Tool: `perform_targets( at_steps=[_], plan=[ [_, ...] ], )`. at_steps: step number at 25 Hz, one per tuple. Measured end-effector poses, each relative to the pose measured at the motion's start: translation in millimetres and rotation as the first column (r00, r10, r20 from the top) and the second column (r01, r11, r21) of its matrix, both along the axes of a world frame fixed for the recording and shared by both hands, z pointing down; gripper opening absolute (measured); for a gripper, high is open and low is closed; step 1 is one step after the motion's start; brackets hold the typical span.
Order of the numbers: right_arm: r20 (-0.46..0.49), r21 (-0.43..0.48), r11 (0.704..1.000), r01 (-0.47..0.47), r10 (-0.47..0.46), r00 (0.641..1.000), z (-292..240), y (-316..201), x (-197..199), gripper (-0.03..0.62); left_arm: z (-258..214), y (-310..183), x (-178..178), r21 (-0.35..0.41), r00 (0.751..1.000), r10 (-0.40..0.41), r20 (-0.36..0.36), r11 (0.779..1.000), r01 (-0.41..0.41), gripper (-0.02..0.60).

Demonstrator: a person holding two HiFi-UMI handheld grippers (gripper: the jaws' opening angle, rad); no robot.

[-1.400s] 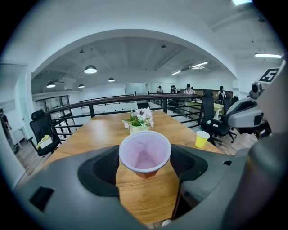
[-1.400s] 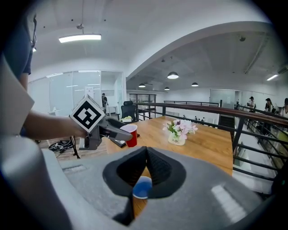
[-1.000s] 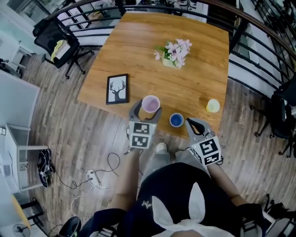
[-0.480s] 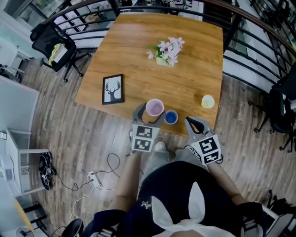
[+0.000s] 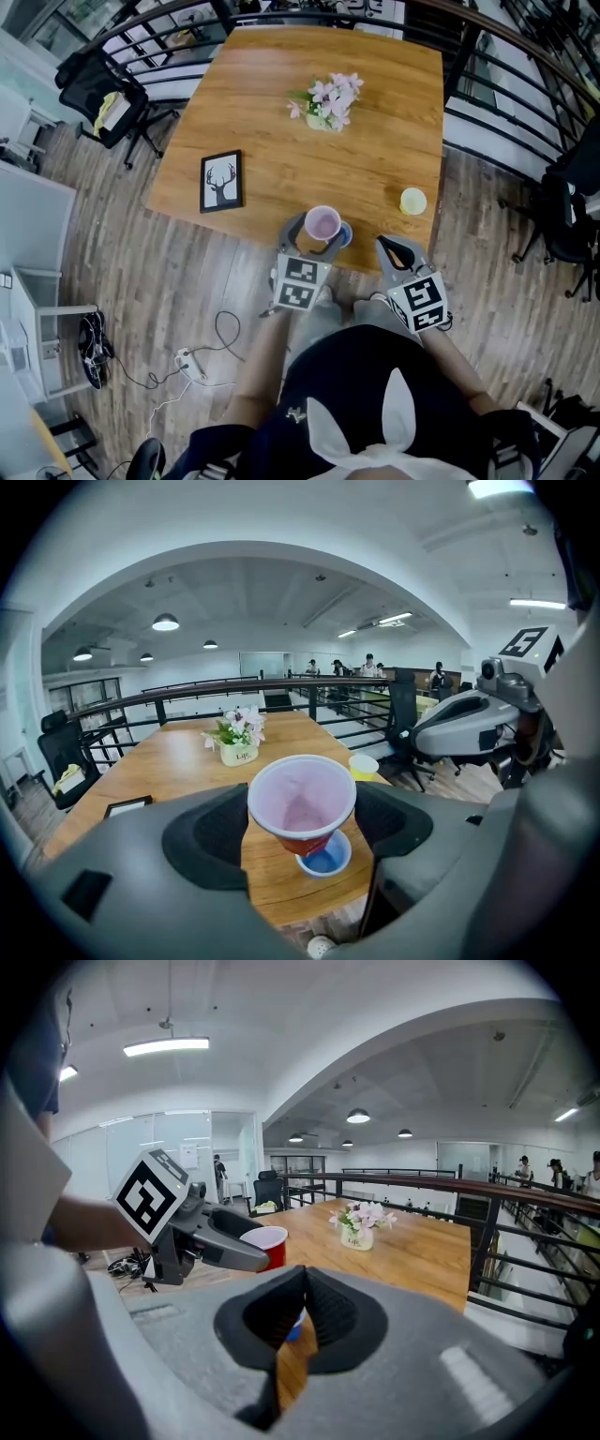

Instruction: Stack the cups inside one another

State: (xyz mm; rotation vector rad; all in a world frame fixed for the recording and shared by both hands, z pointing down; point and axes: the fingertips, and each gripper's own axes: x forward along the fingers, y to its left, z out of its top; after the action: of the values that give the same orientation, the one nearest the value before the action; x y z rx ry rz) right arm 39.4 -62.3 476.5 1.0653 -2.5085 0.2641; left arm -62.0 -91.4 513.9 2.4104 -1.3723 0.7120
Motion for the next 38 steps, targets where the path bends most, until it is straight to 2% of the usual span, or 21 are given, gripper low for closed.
perform_targets(
  at_steps=[22,38],
  plan=[
    [-0.014,-0.028,0.997,-0.066,0.066,0.998,10.6,10.3,30.3,-0.002,42.3,2.4,29.9,-0.082,0.999,0.033,-0.009,0.996,-0.034,0.367],
    [-0.037,-0.058,0.997,-0.042,0.04,0.999,23.2,8.6,23.8,-0.002,86.4,4.8,31.5,-0.168,0.999,0.028,-0.02,0.985,-0.031,0.367]
  ],
)
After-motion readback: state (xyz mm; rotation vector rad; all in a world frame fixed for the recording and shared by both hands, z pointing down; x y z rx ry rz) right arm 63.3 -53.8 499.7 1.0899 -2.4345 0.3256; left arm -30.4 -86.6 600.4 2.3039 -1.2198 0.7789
